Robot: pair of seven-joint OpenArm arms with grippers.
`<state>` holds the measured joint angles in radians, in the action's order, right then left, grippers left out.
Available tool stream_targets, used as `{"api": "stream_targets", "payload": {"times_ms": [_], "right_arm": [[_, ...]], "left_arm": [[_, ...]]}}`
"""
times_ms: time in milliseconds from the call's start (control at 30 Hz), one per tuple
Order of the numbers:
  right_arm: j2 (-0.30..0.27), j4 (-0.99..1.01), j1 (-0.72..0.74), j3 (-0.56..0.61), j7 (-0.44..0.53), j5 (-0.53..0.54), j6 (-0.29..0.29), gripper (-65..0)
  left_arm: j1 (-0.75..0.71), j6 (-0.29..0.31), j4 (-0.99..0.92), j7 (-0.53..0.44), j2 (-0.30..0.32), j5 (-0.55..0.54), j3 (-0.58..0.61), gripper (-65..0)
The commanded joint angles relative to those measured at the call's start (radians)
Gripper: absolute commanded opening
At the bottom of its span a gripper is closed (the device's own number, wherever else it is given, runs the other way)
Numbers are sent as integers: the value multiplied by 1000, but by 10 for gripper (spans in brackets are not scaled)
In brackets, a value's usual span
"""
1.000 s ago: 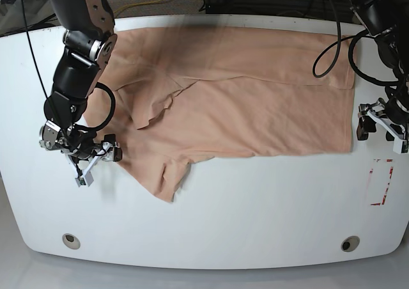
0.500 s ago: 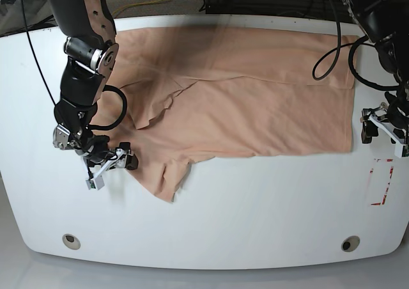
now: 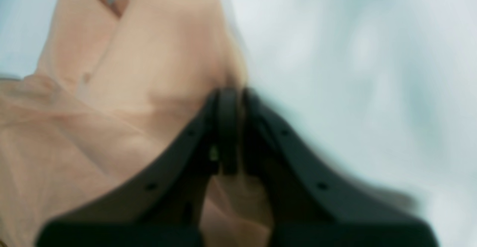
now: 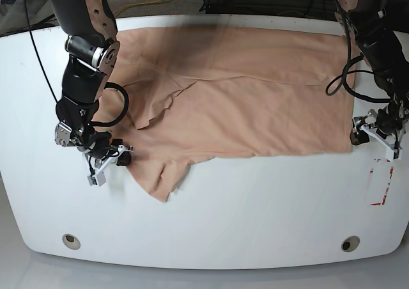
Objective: Fold the T-shirt properly
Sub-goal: 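Release both grippers and grasp the shirt's hem edge with each, then fold the hem edge over toward the collar with both grippers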
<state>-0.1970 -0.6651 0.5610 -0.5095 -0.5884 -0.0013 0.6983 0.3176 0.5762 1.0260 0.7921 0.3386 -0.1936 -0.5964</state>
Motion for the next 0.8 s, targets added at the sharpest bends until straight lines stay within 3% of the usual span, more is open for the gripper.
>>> {"api": "stream_targets", "payload": {"times_ms": [0,133,333,400,567,633,667,767], "right_arm": [[-8,-8,23,1,-14,-9,0,-650],[-6,-8,21,1,-14,-9,0,-650],[-6,-8,20,1,-14,-9,0,-650],[-8,-9,20,1,-14,-9,0,-650],[-9,-15,20,1,-14,-9,0,-650],[-9,-17,20,1,-14,-9,0,-650],[-9,-17,21,1,-14,-9,0,-650],[-9,-18,26,1,-14,-9,0,-650]], "left_arm": [[38,20,-9,-21,17,-19,57,-126],[42,58,-31,-44,17,-66,126,-128],[71,0,-126,-66,1,-62,140,-140],[93,-14,-172,-67,-2,-37,140,-211],[110,-17,-203,-70,-3,-22,140,-519],[111,-18,-201,-70,-5,-22,140,-610],[111,-17,-201,-67,-5,-22,140,-643],[104,-15,-157,-64,-5,-27,140,-650]]}}
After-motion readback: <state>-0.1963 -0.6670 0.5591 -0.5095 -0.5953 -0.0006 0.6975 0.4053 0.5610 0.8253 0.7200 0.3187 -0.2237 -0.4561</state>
